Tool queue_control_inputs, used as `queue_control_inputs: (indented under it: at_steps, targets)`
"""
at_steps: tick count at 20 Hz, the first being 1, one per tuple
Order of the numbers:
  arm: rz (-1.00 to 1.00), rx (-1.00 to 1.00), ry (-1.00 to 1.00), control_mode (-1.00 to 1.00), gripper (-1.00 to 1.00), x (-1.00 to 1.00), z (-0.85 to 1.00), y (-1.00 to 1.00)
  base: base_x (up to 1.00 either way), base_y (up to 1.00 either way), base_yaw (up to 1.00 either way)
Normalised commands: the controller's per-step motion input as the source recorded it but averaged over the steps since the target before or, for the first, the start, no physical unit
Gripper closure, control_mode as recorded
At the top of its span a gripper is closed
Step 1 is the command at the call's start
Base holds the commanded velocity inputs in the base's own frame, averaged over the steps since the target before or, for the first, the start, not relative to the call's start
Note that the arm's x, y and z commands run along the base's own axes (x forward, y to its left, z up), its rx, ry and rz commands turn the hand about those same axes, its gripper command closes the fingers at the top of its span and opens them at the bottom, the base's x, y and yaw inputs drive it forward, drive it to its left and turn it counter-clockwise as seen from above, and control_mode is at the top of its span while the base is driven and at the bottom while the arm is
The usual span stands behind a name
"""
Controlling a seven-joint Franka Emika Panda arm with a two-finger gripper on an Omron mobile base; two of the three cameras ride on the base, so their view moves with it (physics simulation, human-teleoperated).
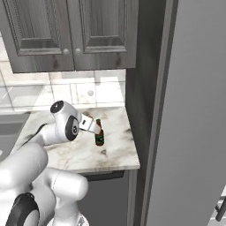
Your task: Place the beer on the top shelf of the fridge to keep it out of children's reach, and place the lemon and apple on lower shelves for easy access.
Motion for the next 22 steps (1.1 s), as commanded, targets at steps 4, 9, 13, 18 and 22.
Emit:
queue_control_inputs:
  at_steps: [4, 9, 13, 18, 22]
  targets:
    - [0.0, 0.0, 0.0, -1.0, -1.0, 0.28, -0.21, -0.1, 0.0, 0.0, 0.0]
    - [-0.01, 0.0, 0.0, -1.0, -1.0, 0.28, -0.17, -0.05, 0.0, 0.0, 0.0]
    - [-0.01, 0.0, 0.0, -1.0, -1.0, 0.3, -0.14, -0.06, 0.0, 0.0, 0.0]
    - [-0.01, 0.0, 0.0, -1.0, -1.0, 0.29, -0.14, -0.12, 0.0, 0.0, 0.0]
    - [0.0, 0.0, 0.0, -1.0, -1.0, 0.24, -0.15, -0.11, 0.0, 0.0, 0.0]
